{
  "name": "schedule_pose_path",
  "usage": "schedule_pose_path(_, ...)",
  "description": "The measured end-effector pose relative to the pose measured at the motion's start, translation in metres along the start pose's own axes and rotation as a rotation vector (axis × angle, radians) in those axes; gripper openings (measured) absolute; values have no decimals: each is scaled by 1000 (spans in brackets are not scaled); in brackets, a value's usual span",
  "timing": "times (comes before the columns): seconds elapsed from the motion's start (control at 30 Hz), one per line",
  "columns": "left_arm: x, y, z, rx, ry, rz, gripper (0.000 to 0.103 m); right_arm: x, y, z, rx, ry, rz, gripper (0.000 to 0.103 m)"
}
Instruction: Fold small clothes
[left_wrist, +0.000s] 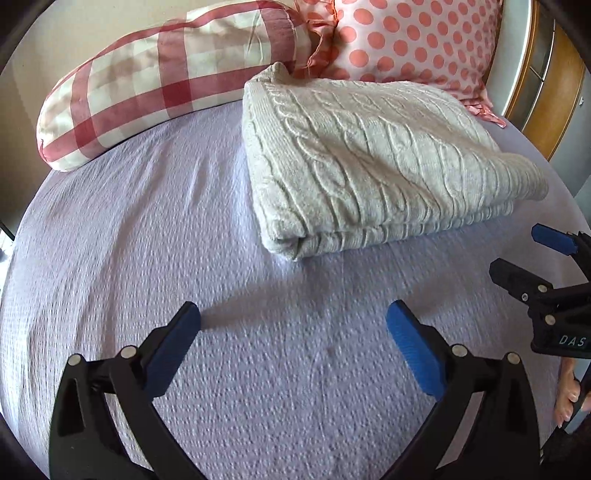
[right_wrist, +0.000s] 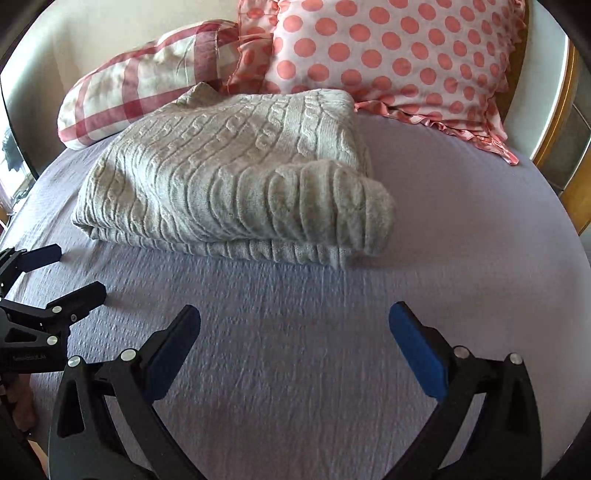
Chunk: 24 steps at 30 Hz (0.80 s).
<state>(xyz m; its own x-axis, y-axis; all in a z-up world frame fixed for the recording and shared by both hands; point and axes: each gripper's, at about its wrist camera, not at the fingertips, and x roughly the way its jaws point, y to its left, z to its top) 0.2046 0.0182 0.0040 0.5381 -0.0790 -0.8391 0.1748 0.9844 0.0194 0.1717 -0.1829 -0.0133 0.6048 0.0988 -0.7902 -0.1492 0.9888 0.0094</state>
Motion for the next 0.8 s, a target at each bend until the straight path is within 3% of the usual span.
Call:
schedule_pose_path(0.1, -1, 1, -1, -4, -9, 1, 101, 6, -3, 0, 19, 35, 5, 102)
schedule_pose_path(0.8, -2, 1, -2, -8, -14, 3, 101, 6, -3, 0, 26, 36, 5, 102)
